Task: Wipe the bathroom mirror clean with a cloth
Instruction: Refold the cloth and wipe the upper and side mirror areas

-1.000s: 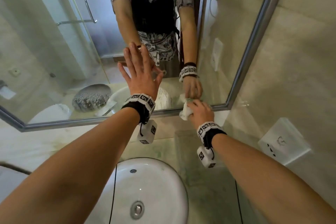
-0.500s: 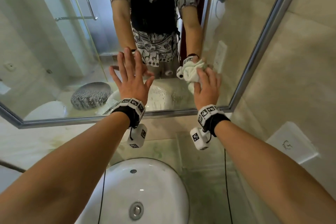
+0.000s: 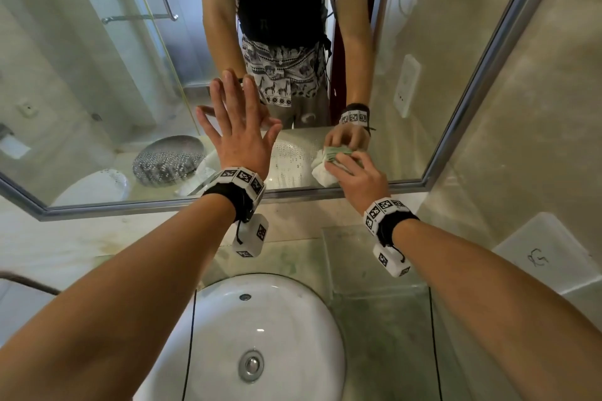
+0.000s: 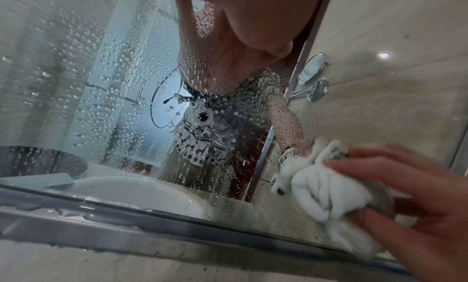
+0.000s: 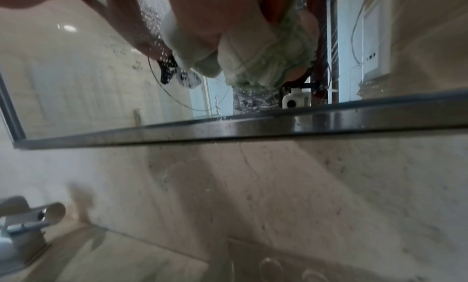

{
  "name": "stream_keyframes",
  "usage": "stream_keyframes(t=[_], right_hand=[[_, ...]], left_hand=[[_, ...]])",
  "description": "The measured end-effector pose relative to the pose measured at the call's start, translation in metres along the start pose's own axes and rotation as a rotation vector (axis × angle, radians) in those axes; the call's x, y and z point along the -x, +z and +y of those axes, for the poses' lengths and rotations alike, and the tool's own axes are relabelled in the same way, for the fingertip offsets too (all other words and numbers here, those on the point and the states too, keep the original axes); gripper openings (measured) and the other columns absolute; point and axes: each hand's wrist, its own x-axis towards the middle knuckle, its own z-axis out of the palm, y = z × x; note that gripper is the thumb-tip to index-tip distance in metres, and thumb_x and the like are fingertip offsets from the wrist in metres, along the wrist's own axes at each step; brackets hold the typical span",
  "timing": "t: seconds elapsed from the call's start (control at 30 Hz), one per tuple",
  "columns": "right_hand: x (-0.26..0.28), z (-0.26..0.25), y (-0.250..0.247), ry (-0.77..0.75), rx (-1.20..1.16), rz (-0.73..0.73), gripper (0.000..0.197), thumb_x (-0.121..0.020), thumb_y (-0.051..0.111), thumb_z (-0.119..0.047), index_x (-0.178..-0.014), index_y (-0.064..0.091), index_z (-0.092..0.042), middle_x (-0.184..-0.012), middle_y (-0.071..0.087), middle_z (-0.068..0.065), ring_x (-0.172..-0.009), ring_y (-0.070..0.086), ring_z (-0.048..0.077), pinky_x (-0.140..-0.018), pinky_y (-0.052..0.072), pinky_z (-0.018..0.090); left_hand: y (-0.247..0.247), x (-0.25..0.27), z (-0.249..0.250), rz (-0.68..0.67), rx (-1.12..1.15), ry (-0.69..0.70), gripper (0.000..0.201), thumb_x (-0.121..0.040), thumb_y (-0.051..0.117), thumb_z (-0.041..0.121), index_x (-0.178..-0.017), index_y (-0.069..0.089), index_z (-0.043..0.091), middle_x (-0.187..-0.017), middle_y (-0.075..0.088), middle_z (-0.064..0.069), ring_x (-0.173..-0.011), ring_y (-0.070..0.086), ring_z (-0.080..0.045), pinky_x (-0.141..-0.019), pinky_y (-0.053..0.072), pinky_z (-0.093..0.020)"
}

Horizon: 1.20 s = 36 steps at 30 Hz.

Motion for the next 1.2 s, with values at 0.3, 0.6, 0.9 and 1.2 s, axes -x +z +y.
stream_keyframes(t=[0.3,0.6,0.9,1.2], right_hand=[[0.033,-0.018,0.018,0.052,-0.083,-0.353,0.042,-0.075,0.066,-0.026,-0.116,0.067,-0.028,-0.118,0.067,-0.003,-0.1,0.064,0.022,-0.08,0.056,0.036],[-0.008,-0.036,-0.036,0.168,-0.173,-0.338,0.046,-0.082,0.062,-0.013,-0.126,0.057,-0.026,-0.13,0.053,-0.002,-0.118,0.05,0.026,-0.083,0.054,0.042],[-0.097,-0.039,-0.079,0.469,-0.209,0.421,0.045,-0.083,0.059,-0.009,-0.126,0.058,-0.021,-0.128,0.051,0.007,-0.111,0.04,0.026,-0.098,0.035,0.038],[-0.065,-0.073,-0.022,0.398,-0.121,0.209,0.032,-0.087,0.053,-0.024,-0.117,0.065,-0.028,-0.132,0.053,-0.003,-0.113,0.044,0.027,-0.087,0.051,0.039]], left_hand=[[0.002,-0.001,0.0,-0.02,-0.011,0.008,0.084,-0.097,0.033,0.067,-0.158,0.006,0.017,-0.164,0.007,-0.019,-0.15,0.006,-0.04,-0.115,0.004,-0.068],[-0.02,0.005,-0.013,-0.04,-0.019,0.076,0.084,-0.096,0.039,0.063,-0.159,0.001,0.022,-0.166,-0.001,-0.011,-0.152,-0.002,-0.03,-0.118,0.005,-0.062],[-0.024,-0.006,-0.042,-0.02,-0.006,0.029,0.093,-0.093,0.045,0.064,-0.159,-0.002,0.017,-0.165,-0.004,-0.012,-0.151,-0.005,-0.03,-0.117,0.008,-0.064],[-0.009,-0.008,-0.046,-0.016,0.014,0.059,0.09,-0.093,0.043,0.065,-0.158,0.002,0.019,-0.165,0.003,-0.016,-0.151,0.002,-0.035,-0.115,0.006,-0.068]])
